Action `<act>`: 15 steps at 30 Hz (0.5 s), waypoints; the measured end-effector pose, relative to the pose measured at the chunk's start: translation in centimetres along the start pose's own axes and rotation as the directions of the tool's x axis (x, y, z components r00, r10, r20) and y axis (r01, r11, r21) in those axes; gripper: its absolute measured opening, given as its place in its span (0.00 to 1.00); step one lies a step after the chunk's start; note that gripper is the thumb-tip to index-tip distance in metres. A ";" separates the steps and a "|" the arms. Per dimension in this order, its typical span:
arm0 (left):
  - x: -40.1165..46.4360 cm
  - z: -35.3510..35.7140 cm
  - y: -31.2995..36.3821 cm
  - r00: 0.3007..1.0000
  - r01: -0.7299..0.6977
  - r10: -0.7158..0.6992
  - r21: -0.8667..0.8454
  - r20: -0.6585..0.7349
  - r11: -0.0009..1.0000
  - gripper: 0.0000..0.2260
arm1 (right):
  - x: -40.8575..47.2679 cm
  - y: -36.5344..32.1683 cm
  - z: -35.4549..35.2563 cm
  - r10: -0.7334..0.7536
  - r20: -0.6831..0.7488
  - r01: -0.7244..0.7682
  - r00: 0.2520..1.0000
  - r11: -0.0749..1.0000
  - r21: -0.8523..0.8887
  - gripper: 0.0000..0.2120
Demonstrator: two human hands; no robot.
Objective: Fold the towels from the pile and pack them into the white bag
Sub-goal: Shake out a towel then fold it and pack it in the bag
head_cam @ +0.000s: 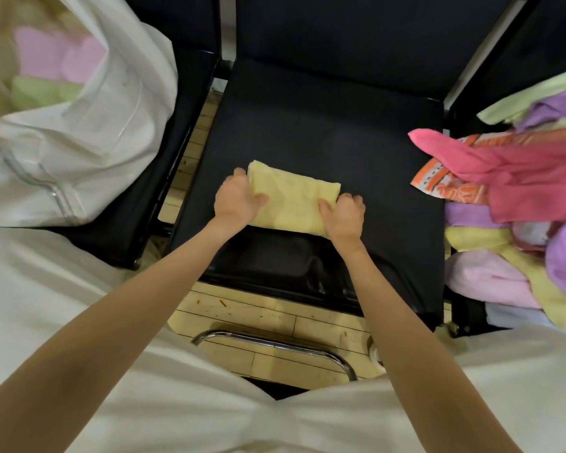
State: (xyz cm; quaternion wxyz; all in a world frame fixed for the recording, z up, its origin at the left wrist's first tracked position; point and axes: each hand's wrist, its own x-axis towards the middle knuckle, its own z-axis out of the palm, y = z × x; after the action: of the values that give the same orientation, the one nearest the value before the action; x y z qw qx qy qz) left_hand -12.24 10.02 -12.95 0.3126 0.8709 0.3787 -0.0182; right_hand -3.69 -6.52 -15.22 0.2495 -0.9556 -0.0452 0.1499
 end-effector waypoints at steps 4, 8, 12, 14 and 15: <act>-0.8 -0.8 1.1 0.992 0.051 -0.050 -0.007 0.116 0.999 0.18 | -0.7 -1.5 -1.0 0.024 0.085 -0.035 0.996 0.991 0.131 0.19; -1.2 -3.3 0.5 0.981 0.130 -0.097 -0.196 0.170 0.972 0.19 | -2.3 -3.8 -2.8 -0.058 0.073 0.041 0.996 0.975 0.220 0.13; -0.7 -8.7 -1.5 0.988 0.127 -0.081 -0.392 0.132 0.911 0.24 | -3.6 -8.0 -3.5 -0.174 0.011 0.164 0.985 0.944 0.287 0.12; -1.0 -12.1 -2.2 0.999 0.043 -0.026 -0.450 0.043 0.892 0.24 | -4.5 -10.7 -3.5 -0.224 -0.023 0.218 0.974 0.908 0.357 0.12; -1.3 -13.8 -2.4 1.000 -0.011 0.004 -0.471 -0.014 0.882 0.22 | -5.0 -12.1 -3.5 -0.252 -0.042 0.248 0.967 0.888 0.387 0.13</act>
State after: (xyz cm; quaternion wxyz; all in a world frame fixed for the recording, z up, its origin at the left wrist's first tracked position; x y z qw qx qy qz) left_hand -17.62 18.11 -2.79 0.5126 0.7704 0.3704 0.0810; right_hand -7.48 1.61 -5.07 0.4512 -0.8724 -0.1384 0.1269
